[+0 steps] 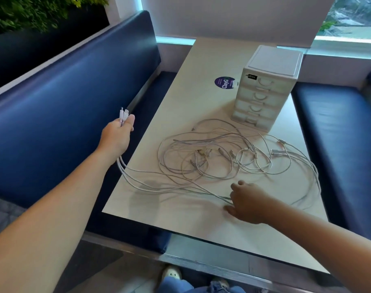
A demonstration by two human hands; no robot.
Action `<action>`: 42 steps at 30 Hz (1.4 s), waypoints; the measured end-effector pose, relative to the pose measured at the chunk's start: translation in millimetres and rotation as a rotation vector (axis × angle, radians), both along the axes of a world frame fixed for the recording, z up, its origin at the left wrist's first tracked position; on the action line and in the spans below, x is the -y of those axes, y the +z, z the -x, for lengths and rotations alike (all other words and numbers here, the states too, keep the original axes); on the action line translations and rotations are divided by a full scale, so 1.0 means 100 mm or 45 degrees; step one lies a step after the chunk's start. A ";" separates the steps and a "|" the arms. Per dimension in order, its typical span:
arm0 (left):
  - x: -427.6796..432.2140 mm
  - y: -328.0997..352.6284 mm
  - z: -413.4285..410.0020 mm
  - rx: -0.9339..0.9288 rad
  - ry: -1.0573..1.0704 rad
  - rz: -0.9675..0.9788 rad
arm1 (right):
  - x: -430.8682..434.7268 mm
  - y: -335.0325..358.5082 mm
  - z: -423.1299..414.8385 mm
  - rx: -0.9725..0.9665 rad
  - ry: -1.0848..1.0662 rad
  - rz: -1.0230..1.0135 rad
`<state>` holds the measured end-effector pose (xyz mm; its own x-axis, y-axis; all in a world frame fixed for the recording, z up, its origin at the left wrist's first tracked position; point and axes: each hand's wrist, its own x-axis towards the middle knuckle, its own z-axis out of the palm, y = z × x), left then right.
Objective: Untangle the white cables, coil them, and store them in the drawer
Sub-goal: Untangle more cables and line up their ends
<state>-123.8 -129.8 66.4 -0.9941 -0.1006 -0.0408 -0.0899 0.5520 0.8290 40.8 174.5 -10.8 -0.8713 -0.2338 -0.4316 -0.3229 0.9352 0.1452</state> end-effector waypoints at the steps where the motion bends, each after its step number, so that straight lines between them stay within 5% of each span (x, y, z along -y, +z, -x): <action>1: -0.01 -0.01 0.00 0.014 -0.009 -0.037 | 0.05 0.02 0.04 -0.015 -0.020 -0.012; 11: 0.12 -0.06 0.02 -0.007 -0.071 -0.016 | 0.70 -0.17 0.44 -0.126 0.088 0.375; 16: 0.28 -0.06 0.13 -0.064 0.009 -0.073 | 0.79 -0.26 0.34 0.022 0.041 0.599; 21: 0.27 -0.12 0.21 -0.073 0.064 -0.154 | 0.73 -0.30 0.27 -0.106 -0.087 0.826; 27: 0.18 -0.18 0.30 -0.053 0.056 -0.201 | 0.72 -0.44 0.19 -0.304 0.270 0.771; 33: 0.21 -0.15 0.50 -0.032 0.106 -0.394 | 0.68 -0.31 0.25 -0.007 0.049 0.806; 42: 0.14 -0.14 0.51 0.056 0.004 -0.482 | 0.72 -0.36 0.32 0.051 -0.019 0.764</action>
<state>-174.4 -143.5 52.9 -0.9903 -0.0731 -0.1184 -0.1312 0.2069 0.9695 9.1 102.7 -46.4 -0.8622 -0.4344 -0.2608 -0.3031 0.8547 -0.4216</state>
